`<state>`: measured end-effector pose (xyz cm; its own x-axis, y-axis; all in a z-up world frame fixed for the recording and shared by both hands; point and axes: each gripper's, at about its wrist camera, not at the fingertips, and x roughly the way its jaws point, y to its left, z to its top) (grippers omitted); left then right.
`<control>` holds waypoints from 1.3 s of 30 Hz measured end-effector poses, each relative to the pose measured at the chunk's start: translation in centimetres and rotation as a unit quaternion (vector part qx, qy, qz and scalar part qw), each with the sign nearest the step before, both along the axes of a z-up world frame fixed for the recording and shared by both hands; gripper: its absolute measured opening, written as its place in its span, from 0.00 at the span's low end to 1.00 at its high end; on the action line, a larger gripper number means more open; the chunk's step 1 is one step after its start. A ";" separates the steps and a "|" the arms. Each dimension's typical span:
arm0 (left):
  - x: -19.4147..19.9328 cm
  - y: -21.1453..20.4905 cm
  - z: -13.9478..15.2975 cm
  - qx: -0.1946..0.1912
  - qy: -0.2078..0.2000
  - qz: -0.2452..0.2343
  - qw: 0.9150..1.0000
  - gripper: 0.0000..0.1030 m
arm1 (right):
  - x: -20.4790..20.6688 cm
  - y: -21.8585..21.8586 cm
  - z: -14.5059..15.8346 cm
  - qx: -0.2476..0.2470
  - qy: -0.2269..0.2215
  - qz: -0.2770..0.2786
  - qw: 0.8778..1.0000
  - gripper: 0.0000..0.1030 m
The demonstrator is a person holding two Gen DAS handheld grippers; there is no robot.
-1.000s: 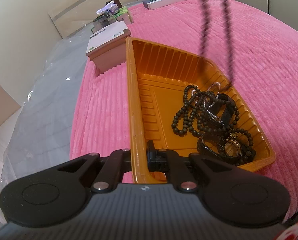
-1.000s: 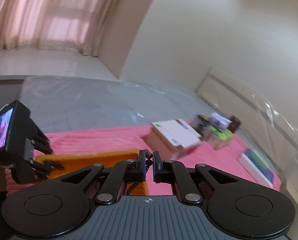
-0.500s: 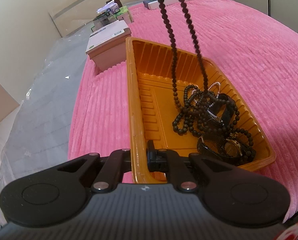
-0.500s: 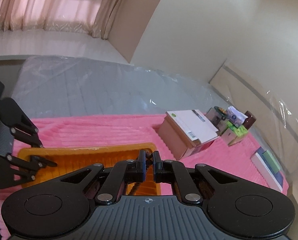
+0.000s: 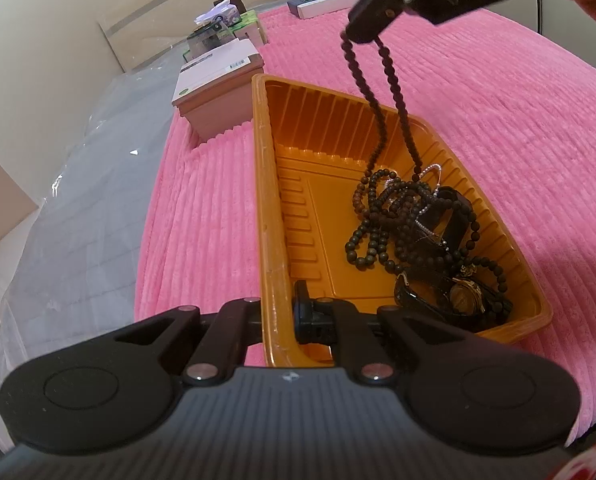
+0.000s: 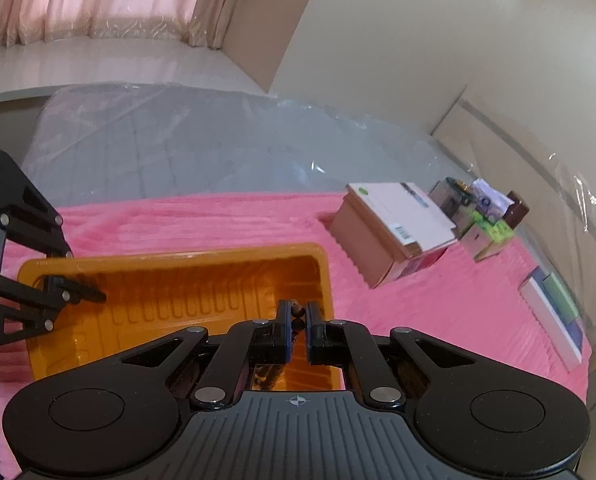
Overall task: Organize jewelry
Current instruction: 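Lower the brown bead bracelet into the orange tray and open the right gripper, then release the tray rim with the left gripper while withdrawing the right gripper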
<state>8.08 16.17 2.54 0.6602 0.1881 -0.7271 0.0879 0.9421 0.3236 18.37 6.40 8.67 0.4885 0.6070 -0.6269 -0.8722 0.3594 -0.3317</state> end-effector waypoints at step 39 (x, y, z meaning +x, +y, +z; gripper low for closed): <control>-2.7 6.3 1.2 -0.149 -0.047 0.063 0.986 0.26 | -5.8 -19.7 -5.9 0.201 0.234 -0.268 0.913 0.62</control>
<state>5.36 22.44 3.75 0.7119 0.0602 -0.6997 -0.0529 0.9981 0.0321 12.55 -13.30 2.77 0.5189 0.5868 -0.6216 -0.5478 0.7865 0.2852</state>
